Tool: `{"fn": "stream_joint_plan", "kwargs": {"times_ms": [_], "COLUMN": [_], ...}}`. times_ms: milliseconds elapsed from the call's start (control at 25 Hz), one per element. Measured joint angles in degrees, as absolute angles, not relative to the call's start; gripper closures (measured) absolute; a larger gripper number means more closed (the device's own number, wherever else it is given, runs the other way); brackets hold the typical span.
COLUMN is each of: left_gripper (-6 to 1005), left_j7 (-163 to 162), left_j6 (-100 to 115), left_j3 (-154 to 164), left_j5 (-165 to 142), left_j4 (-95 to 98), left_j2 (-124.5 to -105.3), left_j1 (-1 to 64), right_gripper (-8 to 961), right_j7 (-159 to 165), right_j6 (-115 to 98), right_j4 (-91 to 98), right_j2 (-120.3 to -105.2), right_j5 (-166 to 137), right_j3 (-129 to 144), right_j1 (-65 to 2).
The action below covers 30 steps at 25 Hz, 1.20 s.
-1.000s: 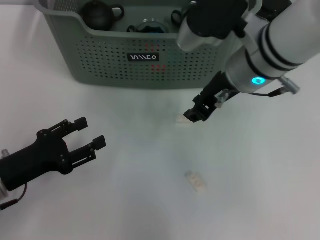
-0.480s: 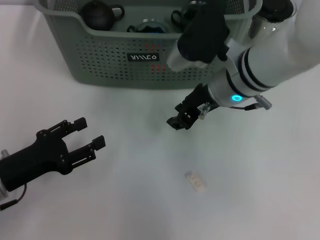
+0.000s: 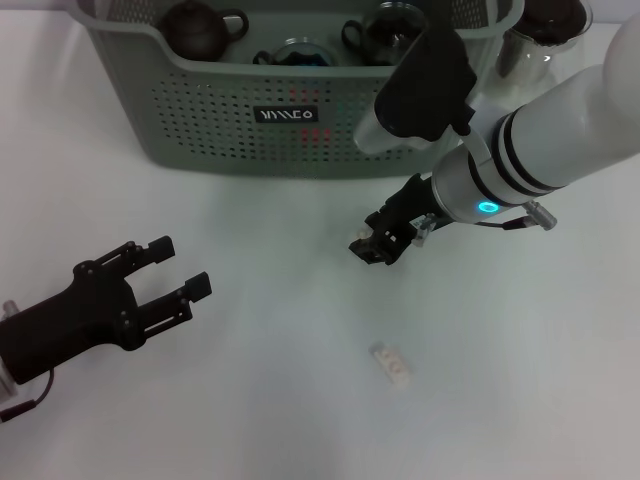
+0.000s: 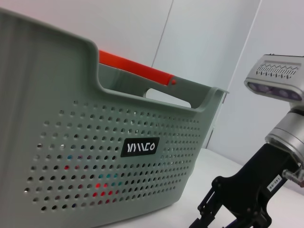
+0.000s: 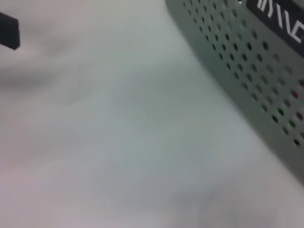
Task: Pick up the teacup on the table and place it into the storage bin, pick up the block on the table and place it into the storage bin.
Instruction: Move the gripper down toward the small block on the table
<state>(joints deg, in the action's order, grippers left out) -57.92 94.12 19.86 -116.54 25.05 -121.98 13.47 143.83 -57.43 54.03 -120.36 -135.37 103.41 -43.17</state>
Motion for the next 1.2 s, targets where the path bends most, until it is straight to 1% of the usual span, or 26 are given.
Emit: {"fn": "stream_joint_plan", "kwargs": {"times_ms": [800,1200], "left_gripper": [237,238], "left_j7": [-58.0,-57.9], "left_j6": [94.0,93.3], "left_j3": [19.9,19.9], "left_j5": [-116.5,-116.5], "left_j4": [25.0,25.0], "left_j2": [-121.99,-122.01], "left_j1": [13.4,13.7], "right_gripper": [593,605], "right_j7": [144.3,143.7], "right_j6": [-61.3,-60.6], "right_j4": [58.3,56.6], "right_j2": [-120.15,-120.41], "right_j5": [-136.5,-137.3], "right_j3": [98.4,98.7], "right_j1": [-40.7,-40.7]}}
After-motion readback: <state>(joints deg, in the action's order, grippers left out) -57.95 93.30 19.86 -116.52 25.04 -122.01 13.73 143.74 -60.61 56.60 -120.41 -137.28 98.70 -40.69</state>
